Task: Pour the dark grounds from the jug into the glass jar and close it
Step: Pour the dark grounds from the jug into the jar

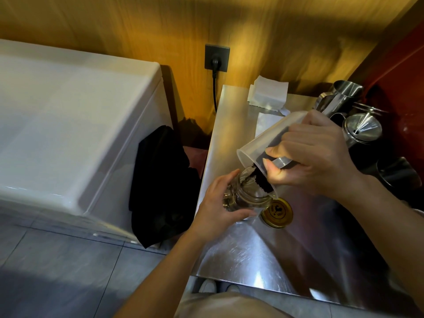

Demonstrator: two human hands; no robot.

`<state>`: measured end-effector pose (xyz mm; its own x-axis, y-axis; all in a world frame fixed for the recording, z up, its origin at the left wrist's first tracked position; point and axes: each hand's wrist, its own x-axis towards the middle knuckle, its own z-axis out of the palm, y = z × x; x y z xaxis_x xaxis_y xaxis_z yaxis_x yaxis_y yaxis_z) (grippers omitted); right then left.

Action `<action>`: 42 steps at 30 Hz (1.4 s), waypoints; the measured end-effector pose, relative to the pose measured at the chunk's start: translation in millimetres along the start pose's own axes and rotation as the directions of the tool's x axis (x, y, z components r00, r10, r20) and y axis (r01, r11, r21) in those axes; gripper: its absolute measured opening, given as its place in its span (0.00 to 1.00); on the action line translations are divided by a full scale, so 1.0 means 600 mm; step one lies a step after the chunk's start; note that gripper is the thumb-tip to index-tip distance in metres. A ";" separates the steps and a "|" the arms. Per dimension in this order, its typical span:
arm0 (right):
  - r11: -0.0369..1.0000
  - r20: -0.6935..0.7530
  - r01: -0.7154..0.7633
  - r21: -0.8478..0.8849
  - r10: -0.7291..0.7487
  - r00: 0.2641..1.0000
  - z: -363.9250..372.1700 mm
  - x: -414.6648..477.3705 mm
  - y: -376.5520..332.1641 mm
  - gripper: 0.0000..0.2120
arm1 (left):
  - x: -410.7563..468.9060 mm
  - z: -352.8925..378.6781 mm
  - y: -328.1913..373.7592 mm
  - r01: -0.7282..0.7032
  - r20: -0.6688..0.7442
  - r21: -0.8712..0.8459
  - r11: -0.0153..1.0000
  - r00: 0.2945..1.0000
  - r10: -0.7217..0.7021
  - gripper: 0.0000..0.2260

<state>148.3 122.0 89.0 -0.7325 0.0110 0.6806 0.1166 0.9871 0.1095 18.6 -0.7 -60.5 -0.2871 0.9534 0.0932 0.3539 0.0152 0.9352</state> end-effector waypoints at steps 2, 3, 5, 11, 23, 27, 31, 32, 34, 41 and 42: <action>1.000 0.005 0.007 0.003 -0.007 1.000 -0.001 0.000 -0.002 0.11 | 0.000 -0.001 0.000 -0.002 -0.003 0.003 1.000 1.000 0.002 0.36; 1.000 -0.001 0.011 0.001 -0.011 1.000 -0.004 0.000 -0.002 0.11 | -0.001 -0.001 0.001 -0.004 -0.004 0.005 1.000 1.000 0.004 0.35; 1.000 -0.011 0.022 0.005 -0.022 1.000 -0.008 0.002 -0.001 0.11 | -0.001 0.000 0.001 -0.005 0.004 0.008 1.000 1.000 0.005 0.35; 1.000 -0.006 -0.014 0.007 0.014 1.000 0.001 -0.003 -0.003 0.13 | 0.000 0.000 -0.003 -0.005 0.003 0.005 1.000 1.000 0.005 0.36; 1.000 -0.004 0.029 -0.010 -0.029 1.000 -0.005 -0.001 -0.002 0.13 | 0.001 0.000 -0.005 0.003 0.013 0.005 1.000 1.000 -0.004 0.36; 0.999 0.002 0.042 -0.013 -0.042 0.999 -0.001 0.000 -0.005 0.12 | 0.002 -0.001 -0.003 0.005 0.013 0.005 1.000 1.000 -0.005 0.35; 0.998 0.022 0.054 -0.010 -0.054 0.998 -0.003 0.004 -0.002 0.12 | 0.002 -0.001 -0.003 0.006 0.012 -0.003 1.000 1.000 -0.006 0.36; 0.998 0.024 0.055 -0.011 -0.054 0.998 -0.004 0.005 0.001 0.12 | 0.002 -0.002 -0.003 0.007 0.015 -0.004 1.000 1.000 -0.007 0.36; 0.998 0.042 0.062 0.001 -0.062 0.997 -0.004 0.006 0.004 0.12 | 0.002 -0.002 -0.003 0.005 0.016 -0.001 1.000 1.000 -0.005 0.36; 1.000 0.038 0.029 -0.007 -0.029 0.999 -0.002 0.006 0.007 0.12 | 0.002 -0.002 -0.005 0.021 0.032 -0.003 1.000 0.999 -0.021 0.37; 0.999 0.038 0.033 -0.009 -0.033 0.999 -0.002 0.006 0.007 0.12 | 0.002 -0.003 -0.005 0.020 0.035 -0.001 1.000 0.999 -0.020 0.37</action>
<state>147.2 125.9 92.7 -0.7606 -0.0151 0.6490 0.0983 0.9855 0.1381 15.6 -0.1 -62.7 -0.2629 0.9628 0.0625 0.3468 0.0338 0.9373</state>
